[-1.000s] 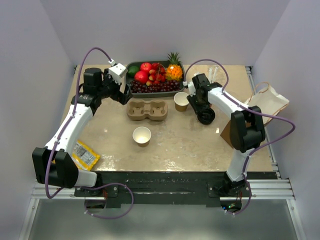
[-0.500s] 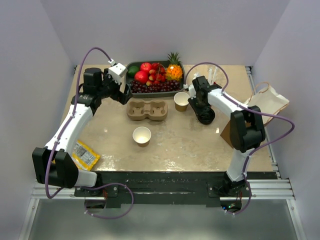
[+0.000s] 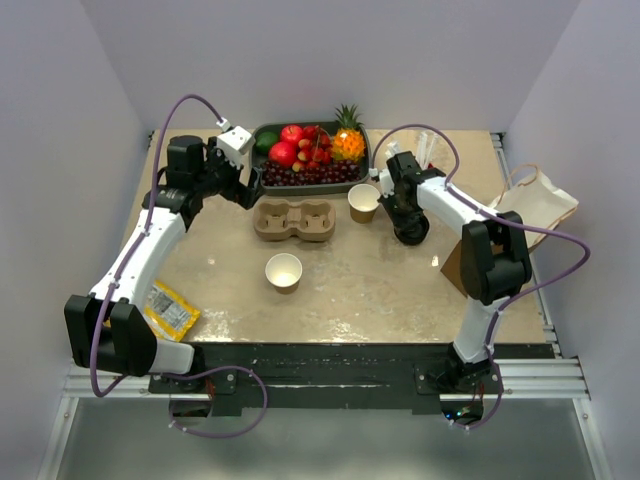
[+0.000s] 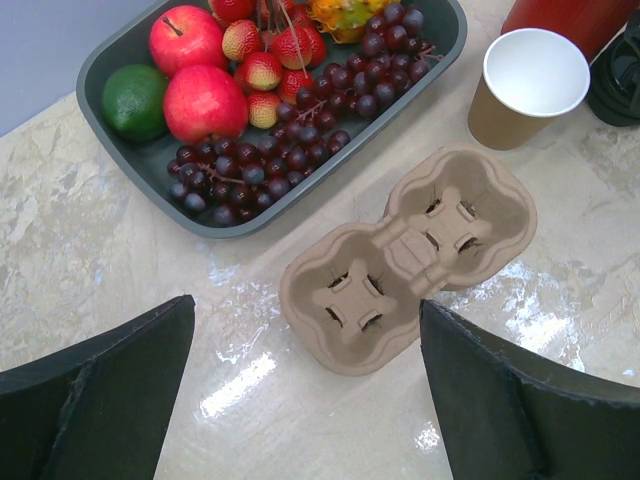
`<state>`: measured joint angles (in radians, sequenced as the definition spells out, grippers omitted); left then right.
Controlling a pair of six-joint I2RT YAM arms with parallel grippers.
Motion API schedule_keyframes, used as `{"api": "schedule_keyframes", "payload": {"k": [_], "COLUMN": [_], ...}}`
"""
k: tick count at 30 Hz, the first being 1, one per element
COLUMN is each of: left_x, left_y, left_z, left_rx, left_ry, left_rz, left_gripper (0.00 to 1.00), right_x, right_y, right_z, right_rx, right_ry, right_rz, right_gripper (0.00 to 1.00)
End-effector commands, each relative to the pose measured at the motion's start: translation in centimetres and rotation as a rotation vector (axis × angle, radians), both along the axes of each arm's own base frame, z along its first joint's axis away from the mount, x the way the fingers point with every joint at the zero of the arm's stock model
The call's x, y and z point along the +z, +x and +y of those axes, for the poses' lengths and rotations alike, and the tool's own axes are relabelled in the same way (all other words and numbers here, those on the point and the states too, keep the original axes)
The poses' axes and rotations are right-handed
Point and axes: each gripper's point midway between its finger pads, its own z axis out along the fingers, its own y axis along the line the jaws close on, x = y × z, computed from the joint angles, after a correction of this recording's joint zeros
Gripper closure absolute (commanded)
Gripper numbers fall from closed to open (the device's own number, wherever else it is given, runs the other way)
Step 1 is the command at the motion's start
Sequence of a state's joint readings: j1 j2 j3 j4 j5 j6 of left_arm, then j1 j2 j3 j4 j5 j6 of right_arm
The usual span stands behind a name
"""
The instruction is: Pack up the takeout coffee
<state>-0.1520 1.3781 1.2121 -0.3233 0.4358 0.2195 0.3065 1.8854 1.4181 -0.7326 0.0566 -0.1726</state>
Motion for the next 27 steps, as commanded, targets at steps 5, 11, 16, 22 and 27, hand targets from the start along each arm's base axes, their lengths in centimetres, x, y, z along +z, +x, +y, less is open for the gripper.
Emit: {"api": "schedule_keyframes", "payload": {"k": [5, 11, 16, 22, 27], "left_x": [1.1, 0.7, 1.0, 3.0, 2.5], "left_y": [-0.3, -0.9, -2.6, -8.1, -12.4], "left_z": [-0.4, -0.7, -2.0, -5.7, -9.5], "left_rx": [-0.004, -0.038, -0.141, -0.449, -0.746], "left_ry": [-0.020, -0.018, -0.022, 0.108, 0.299], "left_rz": [-0.037, -0.024, -0.034, -0.274, -0.588], "left_gripper": [0.02, 0.02, 0.02, 0.06, 0.08], "right_x": [3.2, 5.9, 8.0, 13.8, 16.9], "right_y": [-0.2, -2.3, -4.9, -10.3, -11.4], "right_z": [0.4, 0.5, 2.2, 7.9, 10.3], "right_rx": [0.006, 0.033, 0.146, 0.593, 0.767], "right_ry": [0.050, 0.098, 0.219, 0.567, 0.710], "right_rz": [-0.059, -0.080, -0.050, -0.036, -0.070], "right_gripper": [0.97, 1.00, 1.00, 1.00, 1.00]}}
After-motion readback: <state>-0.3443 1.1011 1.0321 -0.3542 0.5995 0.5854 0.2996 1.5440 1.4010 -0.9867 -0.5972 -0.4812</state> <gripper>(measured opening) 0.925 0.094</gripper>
